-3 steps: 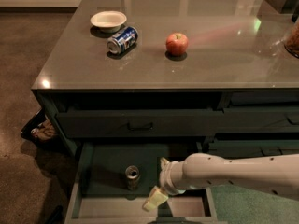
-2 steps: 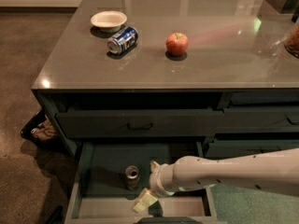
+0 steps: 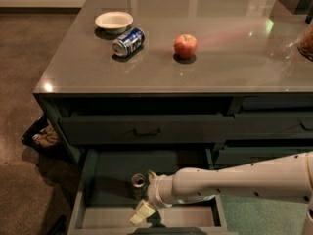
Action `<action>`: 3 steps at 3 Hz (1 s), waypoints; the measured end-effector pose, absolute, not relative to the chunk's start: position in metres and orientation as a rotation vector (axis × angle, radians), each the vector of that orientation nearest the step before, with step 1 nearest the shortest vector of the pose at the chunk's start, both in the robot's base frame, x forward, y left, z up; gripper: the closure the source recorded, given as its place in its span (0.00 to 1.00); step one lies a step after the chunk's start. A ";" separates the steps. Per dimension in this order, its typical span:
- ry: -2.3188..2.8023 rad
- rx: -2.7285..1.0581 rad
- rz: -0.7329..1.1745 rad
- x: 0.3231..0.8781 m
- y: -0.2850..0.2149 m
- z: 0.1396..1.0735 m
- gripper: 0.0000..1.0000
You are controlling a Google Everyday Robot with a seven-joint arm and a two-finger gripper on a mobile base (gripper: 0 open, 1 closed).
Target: Pick orange can from middle drawer and place on counter
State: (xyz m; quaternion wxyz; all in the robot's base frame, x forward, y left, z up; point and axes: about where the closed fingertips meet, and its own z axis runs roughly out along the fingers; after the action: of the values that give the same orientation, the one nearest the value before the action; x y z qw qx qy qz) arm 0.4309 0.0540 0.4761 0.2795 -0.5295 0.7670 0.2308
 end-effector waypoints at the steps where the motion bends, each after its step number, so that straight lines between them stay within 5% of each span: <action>1: 2.004 -1.406 0.639 0.447 0.069 0.465 0.00; 3: 1.945 -1.394 0.630 0.471 0.089 0.463 0.00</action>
Offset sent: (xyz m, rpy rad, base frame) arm 0.0624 0.0548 -0.0139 0.1097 -0.1230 0.0215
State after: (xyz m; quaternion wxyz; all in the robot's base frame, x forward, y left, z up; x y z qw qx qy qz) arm 0.4708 0.0889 0.4626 0.3276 -0.5322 0.7426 0.2407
